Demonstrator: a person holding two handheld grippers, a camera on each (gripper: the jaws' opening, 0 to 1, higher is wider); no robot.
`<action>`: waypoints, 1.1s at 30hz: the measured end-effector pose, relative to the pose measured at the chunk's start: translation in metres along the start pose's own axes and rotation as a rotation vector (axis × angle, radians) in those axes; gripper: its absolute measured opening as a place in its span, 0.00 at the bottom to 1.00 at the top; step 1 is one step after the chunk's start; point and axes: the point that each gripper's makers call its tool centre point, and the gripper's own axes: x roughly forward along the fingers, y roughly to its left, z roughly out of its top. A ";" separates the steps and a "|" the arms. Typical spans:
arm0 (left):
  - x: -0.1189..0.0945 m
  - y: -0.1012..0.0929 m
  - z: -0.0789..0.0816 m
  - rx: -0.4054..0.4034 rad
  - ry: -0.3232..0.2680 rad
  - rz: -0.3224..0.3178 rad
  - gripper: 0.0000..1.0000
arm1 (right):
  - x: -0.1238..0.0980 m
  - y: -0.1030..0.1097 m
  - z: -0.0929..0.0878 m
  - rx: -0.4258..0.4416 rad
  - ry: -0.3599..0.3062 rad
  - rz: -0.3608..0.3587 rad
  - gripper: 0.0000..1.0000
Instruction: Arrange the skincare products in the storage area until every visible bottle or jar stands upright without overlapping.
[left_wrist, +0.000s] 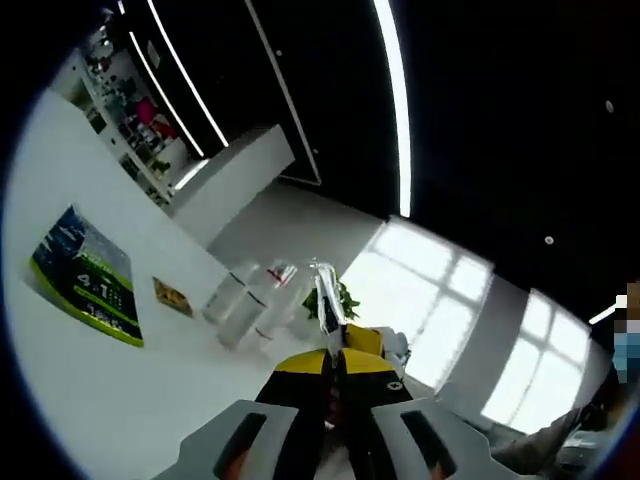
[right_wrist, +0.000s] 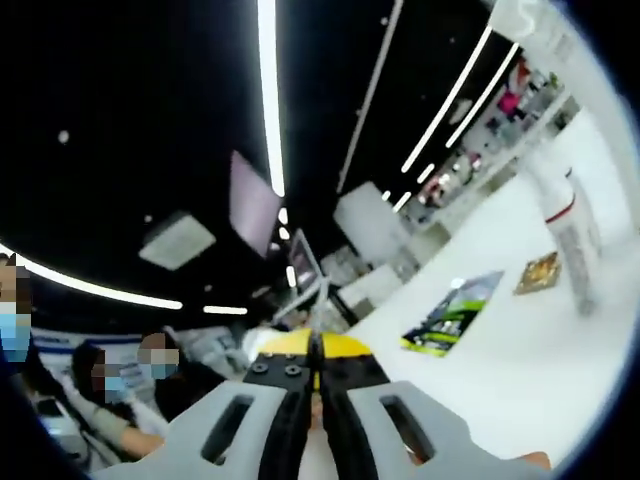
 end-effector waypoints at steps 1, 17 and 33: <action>0.000 0.003 0.003 -0.003 -0.001 -0.002 0.03 | 0.000 0.000 0.000 0.012 -0.002 0.000 0.00; -0.002 0.003 0.009 -0.029 -0.040 -0.007 0.03 | -0.002 0.002 0.000 -0.009 -0.032 -0.008 0.00; -0.007 0.000 0.017 -0.076 -0.109 -0.006 0.00 | 0.001 -0.005 -0.014 -0.077 0.050 -0.030 0.03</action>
